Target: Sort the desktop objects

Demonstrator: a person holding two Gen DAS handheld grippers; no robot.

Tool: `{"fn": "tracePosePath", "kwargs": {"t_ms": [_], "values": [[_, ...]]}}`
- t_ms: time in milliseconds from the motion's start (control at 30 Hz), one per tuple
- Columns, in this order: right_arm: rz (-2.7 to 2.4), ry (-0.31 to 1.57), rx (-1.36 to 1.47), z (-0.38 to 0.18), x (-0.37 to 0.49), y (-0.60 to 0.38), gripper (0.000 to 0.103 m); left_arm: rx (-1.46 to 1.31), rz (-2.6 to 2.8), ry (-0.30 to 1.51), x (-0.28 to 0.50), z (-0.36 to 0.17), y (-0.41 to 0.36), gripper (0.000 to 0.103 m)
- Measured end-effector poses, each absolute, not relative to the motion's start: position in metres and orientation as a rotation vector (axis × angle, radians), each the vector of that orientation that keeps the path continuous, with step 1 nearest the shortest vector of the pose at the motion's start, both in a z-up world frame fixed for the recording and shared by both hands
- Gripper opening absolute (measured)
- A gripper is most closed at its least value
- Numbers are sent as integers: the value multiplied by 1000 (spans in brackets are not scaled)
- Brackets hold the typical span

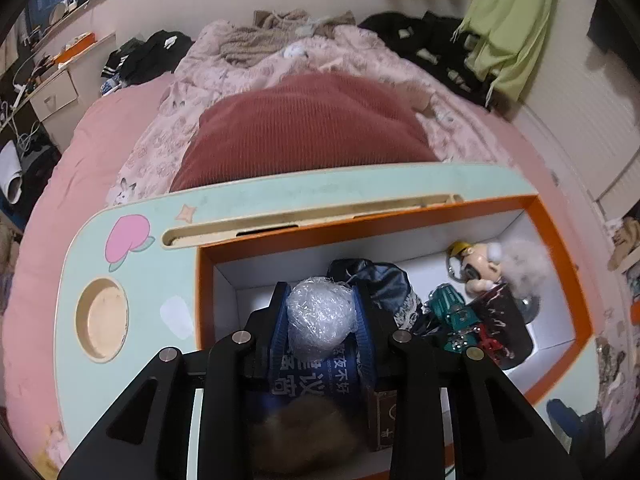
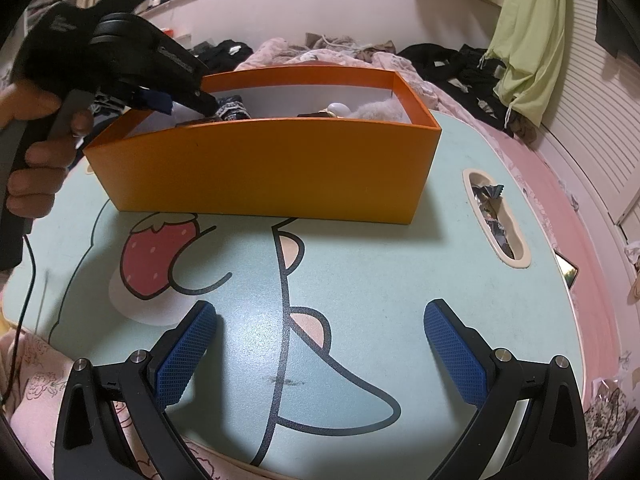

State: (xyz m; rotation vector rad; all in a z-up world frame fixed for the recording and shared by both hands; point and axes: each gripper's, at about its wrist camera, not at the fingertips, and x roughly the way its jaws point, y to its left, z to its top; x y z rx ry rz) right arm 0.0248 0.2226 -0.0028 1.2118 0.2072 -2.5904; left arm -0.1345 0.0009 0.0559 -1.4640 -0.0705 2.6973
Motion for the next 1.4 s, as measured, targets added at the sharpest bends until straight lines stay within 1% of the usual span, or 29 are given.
{"fn": "tracePosePath", "kwargs": {"t_ms": [100, 200, 267, 333, 400, 533, 633, 667, 700, 733, 767, 800, 900, 1000, 1033, 1067, 1133, 1167, 1200, 1400], "values": [[-2590, 207, 1212, -3, 25, 223, 103, -1310, 2732, -129, -111, 81, -6, 32], [-2590, 207, 1211, -2, 25, 223, 103, -1135, 2707, -177, -67, 112, -4, 32], [-2590, 207, 1211, -3, 25, 223, 103, -1064, 2656, -162, -36, 121, 2, 32], [-2590, 207, 1211, -3, 25, 223, 103, -1066, 2594, -105, -9, 111, 10, 32], [-2590, 207, 1211, -3, 25, 223, 103, -1126, 2551, -90, 5, 88, 14, 32], [-2589, 207, 1210, -3, 25, 223, 103, -1201, 2540, -83, 3, 48, 17, 32], [-2589, 206, 1209, -3, 25, 223, 103, -1217, 2557, -185, -5, 40, 9, 34], [-2589, 206, 1210, -3, 25, 223, 103, -1179, 2532, -276, -3, 45, 2, 37], [-2589, 207, 1210, -3, 25, 223, 103, -1149, 2520, -321, 1, 49, -4, 52], [-2589, 207, 1210, -3, 25, 223, 103, -1114, 2523, -348, 7, 54, -10, 63], [-2589, 207, 1210, -3, 25, 223, 103, -1094, 2544, -344, 14, 57, -14, 85], [-2590, 207, 1210, -3, 25, 223, 103, -1079, 2586, -308, 24, 60, -16, 89], [-2589, 207, 1210, -3, 25, 223, 103, -1139, 2636, -103, 45, 53, -10, 89], [-2589, 207, 1210, -4, 25, 223, 103, -1297, 2599, 77, 49, 26, 0, 89], [-2589, 207, 1210, -4, 25, 222, 103, -1327, 2595, 101, 50, 18, 2, 89], [-2589, 207, 1211, -4, 25, 222, 103, -1367, 2590, 113, 47, 11, 4, 92], [-2589, 205, 1210, -4, 25, 222, 103, -1379, 2604, 111, 43, 9, 5, 95], [-2588, 206, 1211, -4, 25, 222, 103, -1395, 2606, 112, 41, 9, 5, 100], [-2589, 207, 1210, -5, 25, 222, 103, -1415, 2604, 106, 39, 7, 5, 103], [-2588, 212, 1212, -4, 25, 224, 103, -1404, 2610, 99, 37, 9, 5, 103]]}}
